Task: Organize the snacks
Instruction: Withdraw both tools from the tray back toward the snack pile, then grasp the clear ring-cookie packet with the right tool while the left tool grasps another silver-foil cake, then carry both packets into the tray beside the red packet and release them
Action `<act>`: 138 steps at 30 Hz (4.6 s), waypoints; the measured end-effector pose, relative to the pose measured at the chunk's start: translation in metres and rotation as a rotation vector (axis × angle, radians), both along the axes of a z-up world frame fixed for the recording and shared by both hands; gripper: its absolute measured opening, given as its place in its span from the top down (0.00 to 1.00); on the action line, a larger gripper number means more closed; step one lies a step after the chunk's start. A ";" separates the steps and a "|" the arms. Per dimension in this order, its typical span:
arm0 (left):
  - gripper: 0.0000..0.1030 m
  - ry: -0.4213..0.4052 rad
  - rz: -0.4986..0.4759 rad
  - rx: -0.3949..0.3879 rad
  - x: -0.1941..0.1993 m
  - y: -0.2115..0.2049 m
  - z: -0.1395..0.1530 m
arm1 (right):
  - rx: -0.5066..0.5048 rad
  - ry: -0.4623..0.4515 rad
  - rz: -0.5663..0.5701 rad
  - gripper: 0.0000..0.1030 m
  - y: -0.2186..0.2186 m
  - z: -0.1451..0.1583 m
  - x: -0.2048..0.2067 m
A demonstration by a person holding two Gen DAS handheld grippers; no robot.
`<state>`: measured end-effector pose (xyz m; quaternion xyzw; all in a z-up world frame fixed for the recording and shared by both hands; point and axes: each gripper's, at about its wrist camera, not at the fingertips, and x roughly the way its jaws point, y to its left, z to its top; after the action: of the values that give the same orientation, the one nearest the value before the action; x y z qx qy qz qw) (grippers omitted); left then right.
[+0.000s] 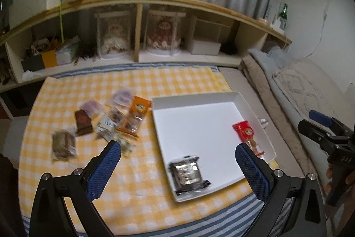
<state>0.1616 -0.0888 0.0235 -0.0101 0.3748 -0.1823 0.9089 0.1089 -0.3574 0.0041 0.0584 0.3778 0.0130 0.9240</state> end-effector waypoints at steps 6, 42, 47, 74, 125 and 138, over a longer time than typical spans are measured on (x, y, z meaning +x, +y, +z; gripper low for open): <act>0.00 -0.051 0.041 0.019 -0.006 0.043 0.020 | 0.005 -0.028 0.024 0.00 0.033 0.011 0.015; 0.00 0.111 0.246 0.022 0.129 0.193 -0.083 | 0.181 0.010 0.350 0.00 0.275 -0.128 0.098; 0.00 0.174 0.228 0.054 0.162 0.184 -0.114 | 0.020 0.107 0.468 0.00 0.302 -0.171 0.089; 0.42 0.286 0.213 0.218 0.217 0.178 -0.194 | -0.060 0.200 0.277 0.00 0.291 -0.193 0.143; 0.48 0.066 0.274 0.096 0.096 0.215 -0.053 | 0.182 0.069 0.055 0.57 0.301 -0.095 0.141; 0.48 -0.005 0.212 0.092 0.057 0.154 -0.020 | 0.100 0.012 0.047 0.57 0.220 -0.045 0.120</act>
<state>0.2190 0.0657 0.0036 -0.0076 0.3775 -0.0679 0.9235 0.2293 -0.1373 -0.0414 0.0957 0.3835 0.0533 0.9170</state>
